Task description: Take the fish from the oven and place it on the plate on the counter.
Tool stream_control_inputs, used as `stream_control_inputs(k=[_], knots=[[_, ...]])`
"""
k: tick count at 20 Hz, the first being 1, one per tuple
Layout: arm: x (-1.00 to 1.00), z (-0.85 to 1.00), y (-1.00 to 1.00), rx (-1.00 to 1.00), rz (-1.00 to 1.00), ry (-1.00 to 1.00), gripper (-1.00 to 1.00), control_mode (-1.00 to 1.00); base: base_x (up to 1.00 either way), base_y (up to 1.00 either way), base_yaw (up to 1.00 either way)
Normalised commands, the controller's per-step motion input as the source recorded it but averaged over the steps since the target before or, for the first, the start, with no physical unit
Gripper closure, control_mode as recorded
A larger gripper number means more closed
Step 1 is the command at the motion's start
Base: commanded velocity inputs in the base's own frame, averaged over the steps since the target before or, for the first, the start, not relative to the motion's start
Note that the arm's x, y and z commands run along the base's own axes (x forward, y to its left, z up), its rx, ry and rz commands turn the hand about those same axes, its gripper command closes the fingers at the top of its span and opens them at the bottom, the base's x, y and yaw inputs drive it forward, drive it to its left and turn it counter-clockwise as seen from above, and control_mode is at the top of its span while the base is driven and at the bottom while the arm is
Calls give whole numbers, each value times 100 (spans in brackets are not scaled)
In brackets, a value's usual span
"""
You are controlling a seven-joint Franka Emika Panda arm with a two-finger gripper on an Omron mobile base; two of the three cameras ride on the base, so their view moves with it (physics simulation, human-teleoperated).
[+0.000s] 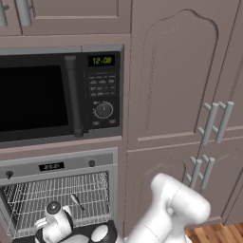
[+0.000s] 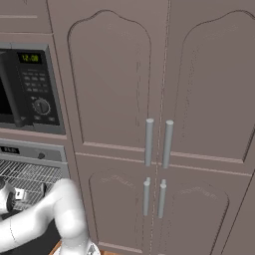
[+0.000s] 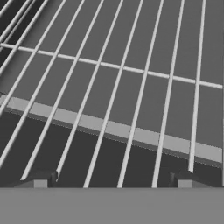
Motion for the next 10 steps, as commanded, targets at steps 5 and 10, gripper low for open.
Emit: stream_control_inputs(k=[5,10], knots=[[-88,-57,0,0,0,0,-100,-100,0,0,0],[-93,-59,0,0,0,0,-100,-100,0,0,0]])
